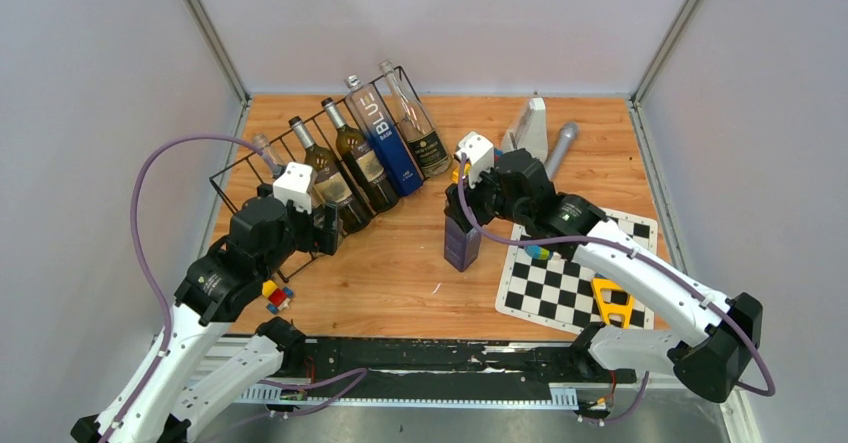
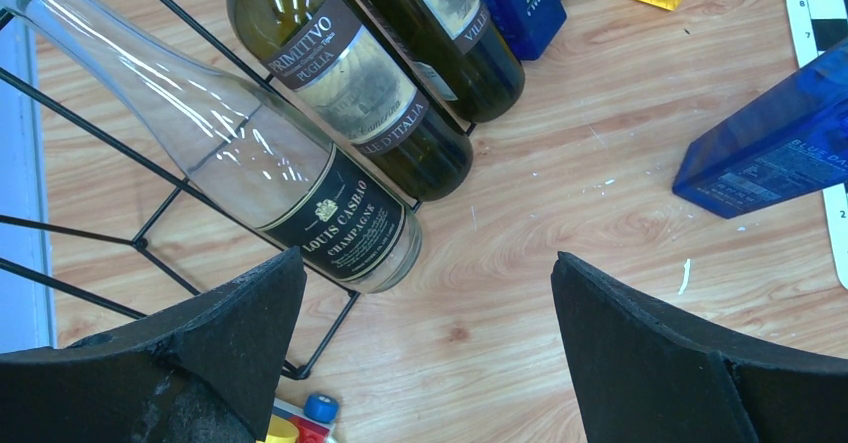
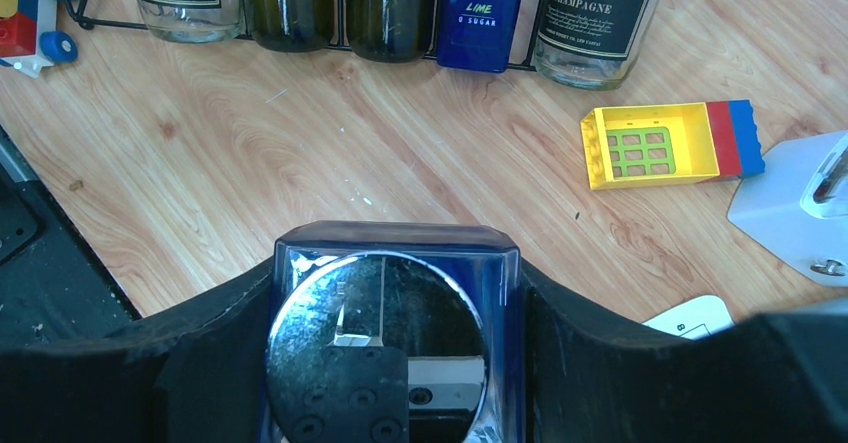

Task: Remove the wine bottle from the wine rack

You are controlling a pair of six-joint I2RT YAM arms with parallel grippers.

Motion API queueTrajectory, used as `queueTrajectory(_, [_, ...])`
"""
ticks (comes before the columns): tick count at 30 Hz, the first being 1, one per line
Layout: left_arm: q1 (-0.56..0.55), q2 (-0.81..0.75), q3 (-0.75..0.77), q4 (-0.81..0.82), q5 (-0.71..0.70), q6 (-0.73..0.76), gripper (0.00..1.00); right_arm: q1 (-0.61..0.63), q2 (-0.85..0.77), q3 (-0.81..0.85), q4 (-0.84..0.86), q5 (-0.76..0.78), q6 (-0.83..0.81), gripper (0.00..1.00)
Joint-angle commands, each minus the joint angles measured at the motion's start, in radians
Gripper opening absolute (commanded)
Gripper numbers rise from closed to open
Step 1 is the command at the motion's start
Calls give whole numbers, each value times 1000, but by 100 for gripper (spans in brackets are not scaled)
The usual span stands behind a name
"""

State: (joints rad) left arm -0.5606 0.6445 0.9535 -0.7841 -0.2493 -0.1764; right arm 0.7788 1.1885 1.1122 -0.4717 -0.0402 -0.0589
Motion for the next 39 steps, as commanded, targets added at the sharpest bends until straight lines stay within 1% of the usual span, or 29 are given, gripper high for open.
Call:
queueTrajectory(1, [4,-5,-5,23,-12,8,100,-11,40,22,4,118,-52,45])
queueTrajectory(3, [4,-8,-5,23,-13,7,100,-37,53,27,12,127,-50,37])
queueTrajectory(4, [4,-9,-6,22,-13,6,100,-52,58,27,22,130,-48,29])
queueTrajectory(6, [4,-12,-7,22,-10,6,100,-77,75,28,45,161,-45,8])
queueTrajectory(7, [4,-13,-7,23,-10,6,100,-88,82,28,61,185,-46,2])
queueTrajectory(8, [4,-14,-7,23,-10,6,100,-98,90,29,73,201,-49,0])
queueTrajectory(10, [4,-15,-7,22,-11,5,100,-128,103,35,100,214,-51,0])
queueTrajectory(15, [3,-16,-8,22,-14,5,100,-234,148,78,131,192,-35,0])
queueTrajectory(22, [3,-14,-9,23,-8,6,100,-355,240,144,131,248,-2,0])
queueTrajectory(25, [3,-15,-9,22,-7,6,100,-391,277,162,132,283,27,0])
queueTrajectory(29, [4,-17,-9,22,-5,6,100,-406,313,183,131,305,33,0])
queueTrajectory(31, [4,-17,-9,21,-6,6,100,-407,322,187,131,306,34,3])
queueTrajectory(33, [3,-17,-10,22,-7,6,100,-407,323,185,130,299,39,10])
queueTrajectory(35, [3,-18,-10,22,-6,7,100,-406,318,181,126,285,44,32])
queueTrajectory(37, [4,-19,-10,23,-5,7,100,-407,310,175,122,278,48,48])
queueTrajectory(38, [4,-19,-10,23,-5,8,100,-406,305,173,121,277,48,52])
queueTrajectory(39, [4,-19,-10,23,-5,8,100,-406,302,171,122,275,49,55])
